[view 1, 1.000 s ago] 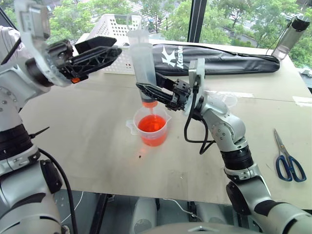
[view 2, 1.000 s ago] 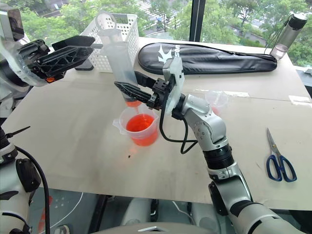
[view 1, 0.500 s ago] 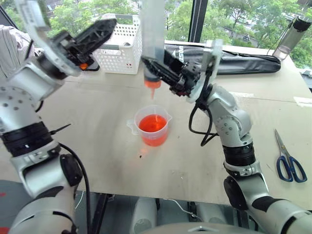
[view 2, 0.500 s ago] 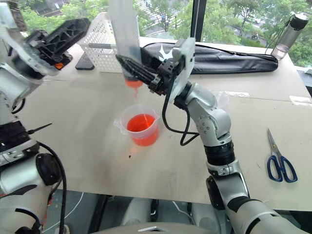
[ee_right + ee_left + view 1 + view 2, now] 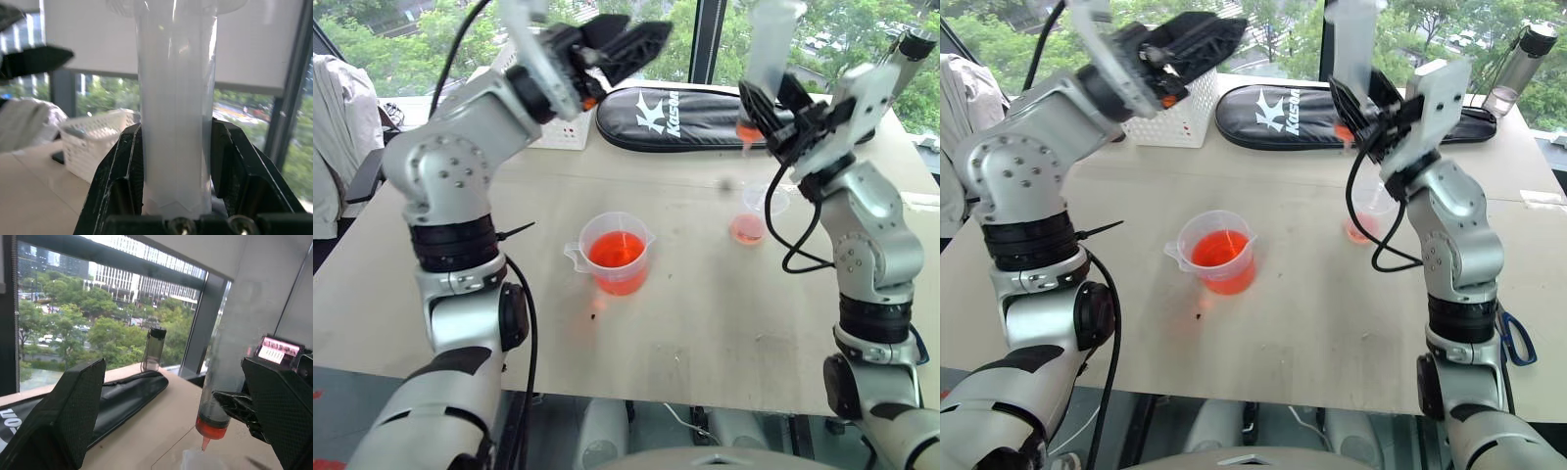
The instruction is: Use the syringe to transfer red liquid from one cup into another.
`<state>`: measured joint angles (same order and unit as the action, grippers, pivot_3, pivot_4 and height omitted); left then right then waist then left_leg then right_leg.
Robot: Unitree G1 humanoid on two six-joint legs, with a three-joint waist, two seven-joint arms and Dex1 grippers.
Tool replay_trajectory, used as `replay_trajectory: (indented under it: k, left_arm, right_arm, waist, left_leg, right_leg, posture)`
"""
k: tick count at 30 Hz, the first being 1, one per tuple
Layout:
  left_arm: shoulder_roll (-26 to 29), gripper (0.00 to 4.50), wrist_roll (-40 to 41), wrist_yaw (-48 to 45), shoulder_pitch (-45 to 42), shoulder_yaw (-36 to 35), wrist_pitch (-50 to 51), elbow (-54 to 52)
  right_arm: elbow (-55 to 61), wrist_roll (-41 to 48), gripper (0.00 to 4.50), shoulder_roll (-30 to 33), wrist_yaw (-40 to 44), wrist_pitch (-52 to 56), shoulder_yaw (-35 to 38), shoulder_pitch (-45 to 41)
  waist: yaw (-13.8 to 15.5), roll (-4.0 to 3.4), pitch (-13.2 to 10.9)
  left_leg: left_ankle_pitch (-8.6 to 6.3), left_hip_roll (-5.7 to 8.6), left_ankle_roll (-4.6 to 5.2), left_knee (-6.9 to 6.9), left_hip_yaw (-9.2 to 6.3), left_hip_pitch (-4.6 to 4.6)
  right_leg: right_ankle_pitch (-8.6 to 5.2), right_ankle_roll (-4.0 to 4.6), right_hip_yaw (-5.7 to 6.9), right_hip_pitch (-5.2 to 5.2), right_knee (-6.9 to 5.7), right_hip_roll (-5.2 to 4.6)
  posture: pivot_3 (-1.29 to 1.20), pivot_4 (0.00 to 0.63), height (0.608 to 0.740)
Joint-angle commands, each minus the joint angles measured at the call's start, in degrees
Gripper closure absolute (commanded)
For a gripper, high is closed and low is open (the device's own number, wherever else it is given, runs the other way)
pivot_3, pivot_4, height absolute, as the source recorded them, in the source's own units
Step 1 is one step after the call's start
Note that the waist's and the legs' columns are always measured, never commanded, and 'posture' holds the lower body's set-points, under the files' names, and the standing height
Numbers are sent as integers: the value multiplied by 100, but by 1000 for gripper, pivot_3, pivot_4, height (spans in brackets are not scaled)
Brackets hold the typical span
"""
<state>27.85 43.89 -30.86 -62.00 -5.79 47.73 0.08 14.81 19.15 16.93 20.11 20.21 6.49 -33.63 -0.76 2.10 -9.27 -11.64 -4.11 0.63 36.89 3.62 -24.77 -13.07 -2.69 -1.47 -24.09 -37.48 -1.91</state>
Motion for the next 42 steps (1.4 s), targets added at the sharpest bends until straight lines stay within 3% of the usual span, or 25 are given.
replay_trajectory:
  k: [1,8,15,33,42]
  left_arm:
    - [-110,0,-613,-384,-520,483,-525,373]
    - [-582,0,-1678,-901,-1103,1151,-1405,1373]
    - [-1143,0,-2264,-1142,-1609,1385,-1872,2335]
    - [-2145,0,-3100,-1132,-2519,1215,-3017,4285]
    - [-2349,4097,-3578,-1494,-2365,1493,-3728,4373]
  right_arm:
    - [-69,-407,3070,-120,-310,-564,-18,173]
    - [-38,-661,3070,-445,-678,-932,-48,629]
    - [-155,-1025,3072,-737,-1050,-1379,-116,1016]
    - [-310,-1459,3074,-986,-1321,-1884,-286,1338]
    - [-488,-1456,3075,-990,-1309,-2040,-302,1295]
  waist:
    - [4,0,-2]
    - [1,-6,-7]
    - [2,-8,-11]
    - [-3,-8,-12]
    - [2,-8,-13]
  left_leg:
    - [0,1,0,0,0,-1]
    - [0,0,1,-4,5,-6]
    - [0,0,1,-7,9,-12]
    - [-1,1,2,-8,7,-13]
    - [0,1,2,-7,7,-16]
  right_leg:
    - [0,0,0,-1,1,0]
    - [-1,-1,-7,-8,6,3]
    - [-1,-2,-9,-12,15,3]
    - [-2,-4,-9,-12,20,5]
    - [-2,-3,-9,-12,21,5]
  posture:
    - [0,150,724]
    - [0,150,724]
    - [0,150,724]
    - [0,150,724]
    - [0,150,724]
